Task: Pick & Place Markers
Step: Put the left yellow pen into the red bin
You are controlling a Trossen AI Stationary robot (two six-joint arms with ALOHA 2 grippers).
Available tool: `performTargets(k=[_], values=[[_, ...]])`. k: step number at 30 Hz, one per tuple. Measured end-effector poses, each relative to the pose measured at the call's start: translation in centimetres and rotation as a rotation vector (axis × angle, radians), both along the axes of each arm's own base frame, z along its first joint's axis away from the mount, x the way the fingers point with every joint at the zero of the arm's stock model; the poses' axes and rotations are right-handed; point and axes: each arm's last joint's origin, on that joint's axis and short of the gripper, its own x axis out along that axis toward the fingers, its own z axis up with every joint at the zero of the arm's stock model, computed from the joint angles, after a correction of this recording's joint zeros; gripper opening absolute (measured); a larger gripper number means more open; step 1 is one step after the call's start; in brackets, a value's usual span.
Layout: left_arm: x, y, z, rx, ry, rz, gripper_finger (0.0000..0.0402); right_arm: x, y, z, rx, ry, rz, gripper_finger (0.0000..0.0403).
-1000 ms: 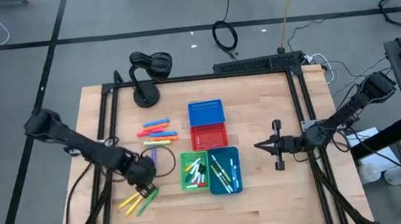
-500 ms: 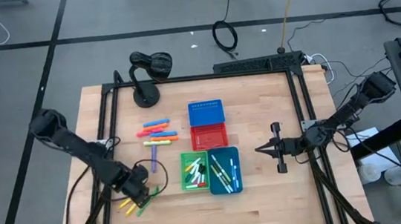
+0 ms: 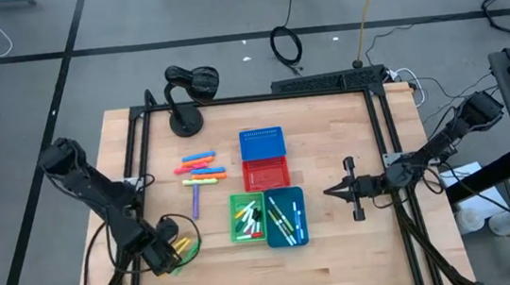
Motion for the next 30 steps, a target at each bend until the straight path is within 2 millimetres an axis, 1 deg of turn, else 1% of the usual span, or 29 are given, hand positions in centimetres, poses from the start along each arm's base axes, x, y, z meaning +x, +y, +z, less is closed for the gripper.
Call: performTargets(k=[3,7,9,12,14,16,18,22,23,25,30], values=[[-0.1,-0.3,-0.8,0.048,0.009,-0.013,0.0175,0.0,0.0,0.0,0.021,0.002,0.000,0.0000],[-0.1,-0.5,-2.2,0.136,0.076,-0.054,0.0175,0.0,0.0,-0.1,0.043,0.011,0.000,0.0000],[0.1,-0.8,-2.8,0.150,0.090,-0.096,0.0175,0.0,0.0,-0.2,0.039,0.018,0.001,0.0000],[0.3,-1.0,-3.1,0.154,0.068,-0.169,0.0175,0.0,0.0,-0.2,0.046,0.023,0.001,0.0000],[0.5,-1.0,-3.1,0.161,0.040,-0.184,0.0172,0.0,0.0,-0.2,0.058,0.023,0.001,0.0000],[0.5,-0.9,-2.9,0.162,0.016,-0.187,0.0158,0.0,0.0,-0.2,0.057,0.026,0.001,0.0000],[0.5,-0.8,-2.8,0.157,0.009,-0.185,0.0130,0.0,0.0,-0.2,0.057,0.025,0.000,0.0000],[0.5,-0.7,-2.8,0.176,-0.003,-0.213,0.0044,0.0,0.0,-0.3,0.053,0.030,-0.001,0.0000],[0.5,-0.7,-2.8,0.180,-0.008,-0.223,0.0028,0.0,0.0,-0.3,0.052,0.032,-0.001,0.0000],[0.6,-0.7,-2.7,0.187,-0.016,-0.231,0.0024,0.0,0.0,-0.4,0.049,0.036,-0.001,0.0000],[0.6,-0.7,-2.6,0.185,-0.022,-0.251,0.0032,0.0,0.0,-0.4,0.045,0.037,-0.002,0.0000]])
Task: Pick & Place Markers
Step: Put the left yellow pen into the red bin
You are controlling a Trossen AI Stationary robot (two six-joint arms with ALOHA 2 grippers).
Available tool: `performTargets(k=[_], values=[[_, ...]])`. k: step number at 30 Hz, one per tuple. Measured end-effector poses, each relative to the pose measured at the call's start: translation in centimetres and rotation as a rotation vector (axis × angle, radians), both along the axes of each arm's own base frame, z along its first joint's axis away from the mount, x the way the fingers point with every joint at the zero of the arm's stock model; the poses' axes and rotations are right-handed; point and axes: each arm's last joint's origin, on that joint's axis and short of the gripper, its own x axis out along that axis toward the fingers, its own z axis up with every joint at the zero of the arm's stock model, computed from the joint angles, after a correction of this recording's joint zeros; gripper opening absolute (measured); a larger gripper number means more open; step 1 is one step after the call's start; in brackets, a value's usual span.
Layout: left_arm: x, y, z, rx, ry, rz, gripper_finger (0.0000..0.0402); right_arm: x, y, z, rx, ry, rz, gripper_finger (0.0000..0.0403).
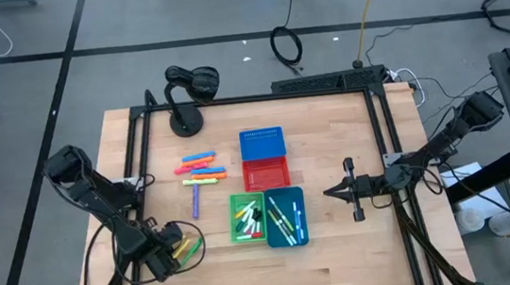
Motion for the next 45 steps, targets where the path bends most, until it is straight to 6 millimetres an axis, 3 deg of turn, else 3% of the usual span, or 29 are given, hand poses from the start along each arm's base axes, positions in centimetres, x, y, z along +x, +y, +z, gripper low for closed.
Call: performTargets(k=[5,9,16,22,27,36,40,45], values=[[0.5,0.2,2.0,0.054,-0.110,-0.040,0.0024,0.0,0.0,0.0,-0.018,-0.001,0.000,0.0000],[1.6,0.3,5.0,0.085,-0.314,-0.050,0.0024,0.0,0.0,0.0,-0.021,-0.001,-0.001,0.0000],[5.0,1.6,10.4,0.316,-0.628,-0.175,0.0024,0.0,0.0,0.0,-0.021,-0.001,-0.001,0.0000],[9.2,3.7,13.8,0.472,-0.712,-0.350,0.0024,0.0,0.0,0.0,-0.023,0.003,-0.001,0.0000],[12.5,7.6,15.6,0.565,-0.701,-0.471,0.0024,0.0,0.0,0.0,-0.023,0.003,-0.001,0.0000],[16.2,15.3,15.2,0.511,-0.681,-0.533,0.0025,0.0,0.0,-0.1,-0.026,0.007,-0.001,0.0000],[18.0,17.2,13.5,0.478,-0.651,-0.548,0.0025,0.0,0.0,-0.2,-0.033,0.013,-0.001,0.0000],[20.1,18.2,11.0,0.422,-0.575,-0.560,0.0025,0.0,0.0,-0.3,-0.042,0.029,-0.004,0.0000]])
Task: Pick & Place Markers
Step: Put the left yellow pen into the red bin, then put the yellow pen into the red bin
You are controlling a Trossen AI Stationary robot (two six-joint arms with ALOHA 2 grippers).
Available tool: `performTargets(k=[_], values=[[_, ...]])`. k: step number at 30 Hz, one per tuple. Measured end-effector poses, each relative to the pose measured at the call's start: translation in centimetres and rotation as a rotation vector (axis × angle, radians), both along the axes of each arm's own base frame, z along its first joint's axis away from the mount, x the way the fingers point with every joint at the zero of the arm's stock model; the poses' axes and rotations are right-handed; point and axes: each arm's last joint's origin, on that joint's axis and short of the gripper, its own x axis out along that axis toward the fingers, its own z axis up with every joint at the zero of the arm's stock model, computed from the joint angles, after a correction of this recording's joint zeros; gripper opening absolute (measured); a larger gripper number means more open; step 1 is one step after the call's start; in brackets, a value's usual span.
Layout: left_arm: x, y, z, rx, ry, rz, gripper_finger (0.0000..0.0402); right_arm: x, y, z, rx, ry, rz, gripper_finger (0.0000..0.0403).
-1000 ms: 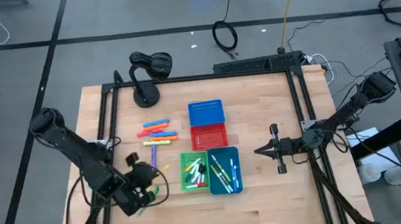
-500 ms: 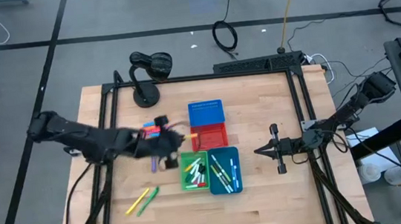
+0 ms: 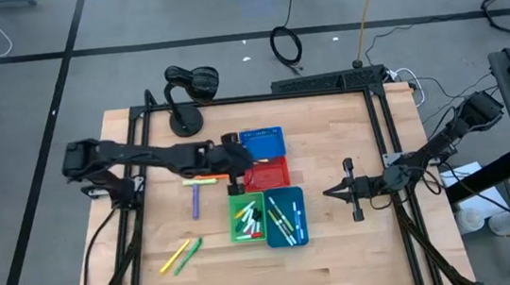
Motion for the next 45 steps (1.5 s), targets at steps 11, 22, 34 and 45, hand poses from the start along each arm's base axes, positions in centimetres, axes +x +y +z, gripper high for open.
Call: performTargets(k=[11,22,34,45], values=[[4.1,-0.1,-3.2,-0.082,-0.014,-0.115,0.0026,0.0,0.0,-0.1,-0.004,0.011,0.000,0.0000],[4.4,0.0,-4.3,-0.172,-0.002,-0.012,0.0073,0.0,0.0,-0.1,-0.005,0.014,0.001,0.0000],[3.5,-0.7,-3.5,-0.203,0.027,0.010,0.0168,0.0,0.0,-0.2,-0.006,0.014,0.001,0.0000],[-4.5,-5.8,2.6,-0.447,0.224,0.172,0.0177,0.0,0.0,-0.3,0.010,0.031,-0.001,0.0000]])
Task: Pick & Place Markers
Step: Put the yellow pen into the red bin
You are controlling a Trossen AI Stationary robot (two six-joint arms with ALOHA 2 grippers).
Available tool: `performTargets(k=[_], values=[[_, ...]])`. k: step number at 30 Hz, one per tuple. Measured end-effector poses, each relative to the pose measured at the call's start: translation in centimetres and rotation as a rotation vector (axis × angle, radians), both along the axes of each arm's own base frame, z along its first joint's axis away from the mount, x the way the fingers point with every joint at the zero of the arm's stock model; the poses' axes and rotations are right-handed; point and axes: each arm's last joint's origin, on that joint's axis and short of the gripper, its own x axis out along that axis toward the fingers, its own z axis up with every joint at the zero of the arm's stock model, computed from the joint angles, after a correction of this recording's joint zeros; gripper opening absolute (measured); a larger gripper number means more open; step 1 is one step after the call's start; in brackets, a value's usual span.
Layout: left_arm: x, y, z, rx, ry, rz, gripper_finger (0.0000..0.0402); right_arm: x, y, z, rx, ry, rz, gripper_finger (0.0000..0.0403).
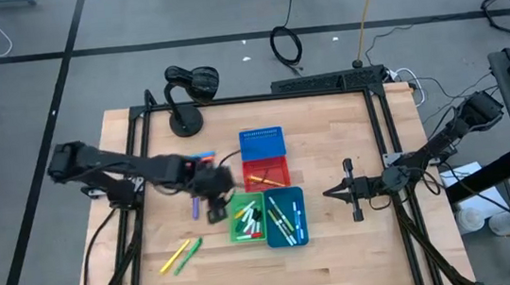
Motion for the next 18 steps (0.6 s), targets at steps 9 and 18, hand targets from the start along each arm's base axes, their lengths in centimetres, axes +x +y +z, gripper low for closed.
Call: performTargets(k=[9,18], values=[[-6.0,-7.6,-0.5,-0.055,0.254,0.133,0.0177,0.0,0.0,0.0,0.000,0.002,0.000,0.0000],[-10.3,-11.5,-4.3,-0.070,0.311,0.373,0.0177,0.0,0.0,0.0,0.001,0.002,-0.001,0.0000]])
